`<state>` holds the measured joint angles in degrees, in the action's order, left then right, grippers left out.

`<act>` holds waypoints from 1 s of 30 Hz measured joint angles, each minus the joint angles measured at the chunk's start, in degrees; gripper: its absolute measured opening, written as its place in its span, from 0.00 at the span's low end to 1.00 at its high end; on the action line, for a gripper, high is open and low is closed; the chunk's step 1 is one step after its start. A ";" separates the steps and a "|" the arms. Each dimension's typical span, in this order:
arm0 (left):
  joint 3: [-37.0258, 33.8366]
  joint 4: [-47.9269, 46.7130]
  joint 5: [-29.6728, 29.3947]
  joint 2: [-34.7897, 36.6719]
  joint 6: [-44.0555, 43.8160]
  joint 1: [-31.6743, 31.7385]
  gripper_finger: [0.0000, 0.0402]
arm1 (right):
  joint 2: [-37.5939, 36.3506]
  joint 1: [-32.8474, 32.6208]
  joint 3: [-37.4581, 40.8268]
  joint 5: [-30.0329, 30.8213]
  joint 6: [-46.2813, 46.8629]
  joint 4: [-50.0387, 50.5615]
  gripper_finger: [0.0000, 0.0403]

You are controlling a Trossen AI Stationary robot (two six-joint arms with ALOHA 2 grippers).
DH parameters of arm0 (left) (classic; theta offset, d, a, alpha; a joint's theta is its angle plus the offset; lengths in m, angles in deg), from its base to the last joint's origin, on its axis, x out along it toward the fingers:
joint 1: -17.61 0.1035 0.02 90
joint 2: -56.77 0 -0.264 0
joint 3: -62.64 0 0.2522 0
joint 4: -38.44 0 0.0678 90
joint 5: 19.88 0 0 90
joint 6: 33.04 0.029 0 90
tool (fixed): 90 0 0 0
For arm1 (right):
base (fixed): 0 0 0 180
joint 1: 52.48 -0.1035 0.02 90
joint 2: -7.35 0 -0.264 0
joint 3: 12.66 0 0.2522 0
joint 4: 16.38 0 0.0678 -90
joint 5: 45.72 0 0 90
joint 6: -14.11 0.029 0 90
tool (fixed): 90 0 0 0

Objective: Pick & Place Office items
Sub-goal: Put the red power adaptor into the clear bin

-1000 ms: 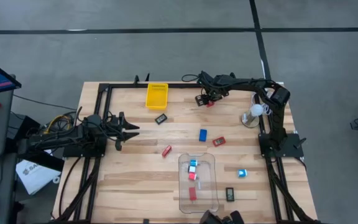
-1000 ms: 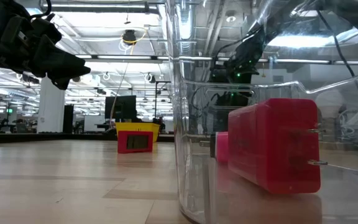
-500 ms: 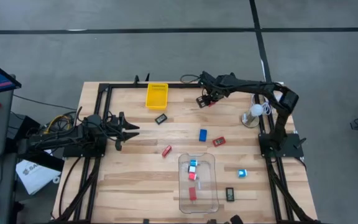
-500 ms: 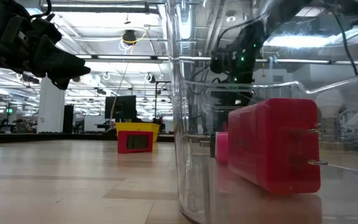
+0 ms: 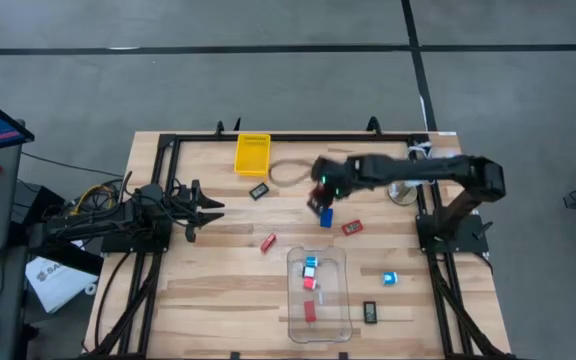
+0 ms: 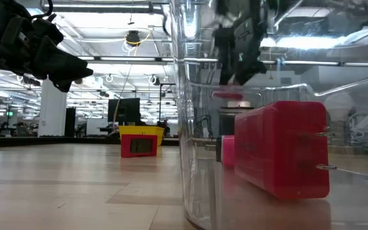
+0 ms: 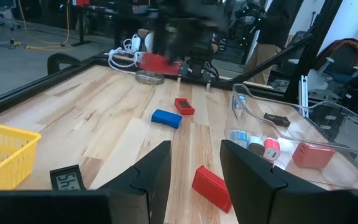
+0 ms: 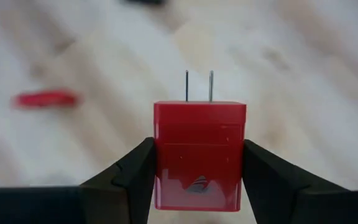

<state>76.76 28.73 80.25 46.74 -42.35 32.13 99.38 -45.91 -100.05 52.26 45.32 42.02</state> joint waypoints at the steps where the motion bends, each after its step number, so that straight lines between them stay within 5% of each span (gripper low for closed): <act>1: 0.00 0.00 -0.02 0.01 0.01 0.02 0.34 | -0.66 -2.29 0.00 0.43 1.08 0.07 0.48; 16: 0.00 0.04 -0.01 -0.01 0.01 0.01 0.34 | -1.69 -32.12 -0.07 6.96 20.98 -2.72 0.48; 23: 0.00 0.33 -0.02 -0.58 0.00 0.02 0.34 | 0.99 -37.52 -0.18 6.69 23.95 -9.70 0.48; 30: 0.00 1.63 -0.02 -2.32 -0.01 0.02 0.34 | 7.10 -38.47 -0.23 -0.53 23.63 -9.29 0.48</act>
<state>76.76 30.36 80.24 44.42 -42.37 32.15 106.48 -84.38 -100.27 51.73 68.95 32.74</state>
